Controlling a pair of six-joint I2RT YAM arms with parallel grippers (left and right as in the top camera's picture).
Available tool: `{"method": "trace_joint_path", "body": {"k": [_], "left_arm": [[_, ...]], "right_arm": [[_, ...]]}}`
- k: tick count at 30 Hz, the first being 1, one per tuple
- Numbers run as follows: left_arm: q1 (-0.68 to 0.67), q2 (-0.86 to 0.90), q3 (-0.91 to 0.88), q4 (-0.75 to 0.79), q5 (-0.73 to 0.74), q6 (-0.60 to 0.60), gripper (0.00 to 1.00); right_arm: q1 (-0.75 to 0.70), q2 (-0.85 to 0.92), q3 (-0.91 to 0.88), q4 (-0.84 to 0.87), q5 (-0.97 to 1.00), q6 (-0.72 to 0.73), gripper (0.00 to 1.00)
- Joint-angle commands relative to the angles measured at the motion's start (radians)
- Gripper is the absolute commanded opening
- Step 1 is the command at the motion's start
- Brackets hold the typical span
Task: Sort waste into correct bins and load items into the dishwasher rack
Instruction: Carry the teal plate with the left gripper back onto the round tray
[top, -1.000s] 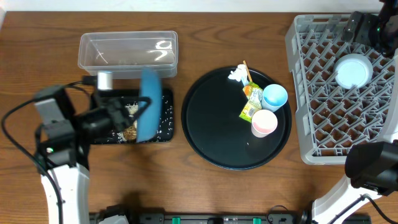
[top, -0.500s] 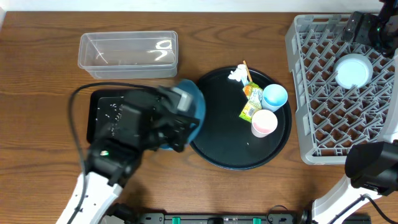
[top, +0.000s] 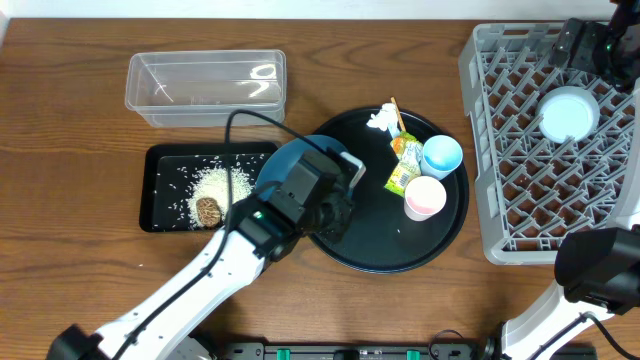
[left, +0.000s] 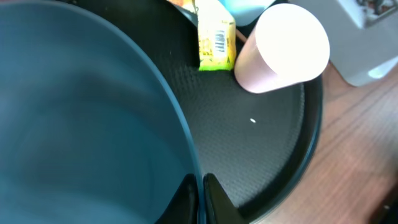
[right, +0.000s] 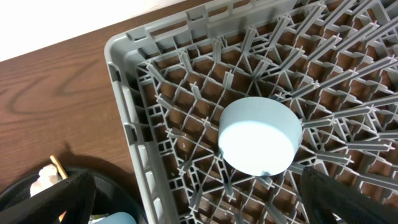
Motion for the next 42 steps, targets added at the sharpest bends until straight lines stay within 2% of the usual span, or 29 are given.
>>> {"method": "trace_joint_path", "body": {"k": [1, 37, 39, 41, 42], "left_arm": [[-0.006, 0.026, 0.004, 0.034, -0.033, 0.017, 0.06], [-0.033, 0.105, 0.004, 0.112, -0.025, 0.012, 0.06], [-0.032, 0.107, 0.004, 0.112, -0.022, 0.012, 0.07], [-0.033, 0.107, 0.004, 0.113, -0.022, 0.012, 0.24], [-0.032, 0.106, 0.004, 0.115, -0.022, 0.013, 0.28]], "right_arm": [[-0.006, -0.01, 0.008, -0.001, -0.002, -0.013, 0.99], [-0.006, -0.01, 0.008, -0.001, -0.002, -0.013, 0.99], [-0.005, -0.01, 0.008, -0.001, -0.002, -0.013, 0.99], [-0.005, -0.01, 0.008, -0.001, -0.002, -0.013, 0.99], [-0.005, -0.01, 0.008, -0.001, -0.002, -0.013, 0.99]]}}
